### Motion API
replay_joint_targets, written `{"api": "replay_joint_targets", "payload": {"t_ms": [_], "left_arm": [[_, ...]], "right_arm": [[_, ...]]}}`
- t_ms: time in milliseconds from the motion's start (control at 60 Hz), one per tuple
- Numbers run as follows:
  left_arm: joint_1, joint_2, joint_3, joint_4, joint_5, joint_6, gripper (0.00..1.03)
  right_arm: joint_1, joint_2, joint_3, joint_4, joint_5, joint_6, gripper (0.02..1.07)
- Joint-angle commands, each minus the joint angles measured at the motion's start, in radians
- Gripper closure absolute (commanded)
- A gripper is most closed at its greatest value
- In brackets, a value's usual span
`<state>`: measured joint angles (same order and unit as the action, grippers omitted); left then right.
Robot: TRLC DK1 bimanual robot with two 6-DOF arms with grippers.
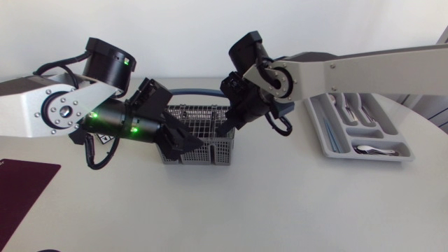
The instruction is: Transfer all utensils from the basket to the drawer tray.
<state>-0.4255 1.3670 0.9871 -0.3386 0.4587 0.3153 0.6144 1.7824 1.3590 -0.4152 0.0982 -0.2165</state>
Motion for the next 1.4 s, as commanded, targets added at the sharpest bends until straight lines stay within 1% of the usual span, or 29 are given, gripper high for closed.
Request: {"api": "replay_joint_targets", "payload": {"t_ms": [0,133,383,1017,1250,1383], "left_arm": [[0.004,0.015,-0.025,0.004,0.005,0.021,0.29],[0.002,0.023,-0.025,0.004,0.005,0.021,0.29],[-0.009,0.030,-0.025,0.004,0.005,0.021,0.29],[-0.018,0.032,-0.030,0.004,0.005,0.019,0.29],[-0.025,0.030,-0.024,0.004,0.005,0.019,0.29],[-0.041,0.029,-0.011,0.004,0.005,0.016,0.29]], "right_arm": [[0.005,-0.051,-0.032,-0.004,0.000,-0.001,1.00],[0.007,-0.087,-0.049,0.001,-0.008,-0.006,1.00],[0.011,-0.098,-0.054,0.010,-0.009,-0.006,1.00],[0.051,-0.192,-0.060,0.026,0.054,-0.061,1.00],[0.058,-0.259,-0.077,0.027,0.064,-0.087,1.00],[0.064,-0.331,-0.104,0.030,0.064,-0.107,1.00]]}}
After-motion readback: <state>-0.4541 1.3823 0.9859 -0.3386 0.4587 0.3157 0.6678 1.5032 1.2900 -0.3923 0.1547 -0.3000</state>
